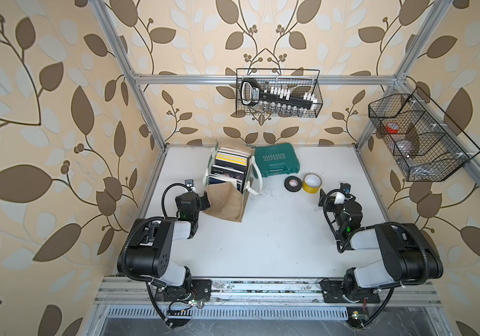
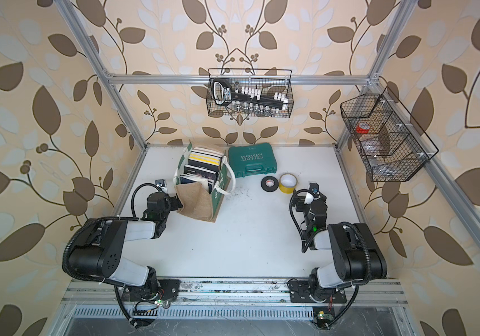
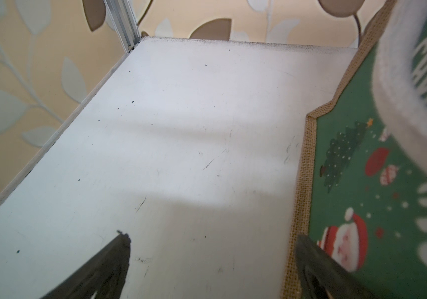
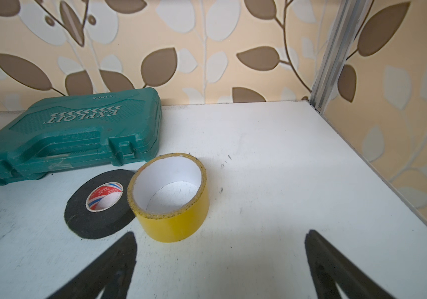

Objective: Put the books into the canvas bag
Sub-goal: Reset both arms

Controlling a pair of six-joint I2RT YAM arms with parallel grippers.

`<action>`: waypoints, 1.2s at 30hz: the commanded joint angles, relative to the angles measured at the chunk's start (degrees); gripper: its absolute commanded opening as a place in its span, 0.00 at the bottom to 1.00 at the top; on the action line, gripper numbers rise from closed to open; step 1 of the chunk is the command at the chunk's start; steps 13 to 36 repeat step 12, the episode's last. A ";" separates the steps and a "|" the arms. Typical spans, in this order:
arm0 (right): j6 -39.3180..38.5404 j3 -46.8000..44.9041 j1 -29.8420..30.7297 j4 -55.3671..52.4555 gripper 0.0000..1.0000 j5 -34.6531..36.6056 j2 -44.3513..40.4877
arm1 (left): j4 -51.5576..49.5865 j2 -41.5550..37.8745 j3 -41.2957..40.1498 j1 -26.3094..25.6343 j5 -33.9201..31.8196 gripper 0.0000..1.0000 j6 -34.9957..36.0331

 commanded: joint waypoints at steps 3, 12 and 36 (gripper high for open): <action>0.58 -0.11 -0.21 1.12 0.98 -0.70 0.11 | 0.57 0.10 0.28 -0.39 2.99 0.99 0.82; 0.58 -0.12 -0.16 1.13 0.99 -0.70 0.11 | 0.48 0.09 0.32 -0.25 3.04 0.99 0.82; 0.58 -0.12 -0.16 1.13 0.99 -0.70 0.11 | 0.48 0.09 0.32 -0.25 3.04 0.99 0.82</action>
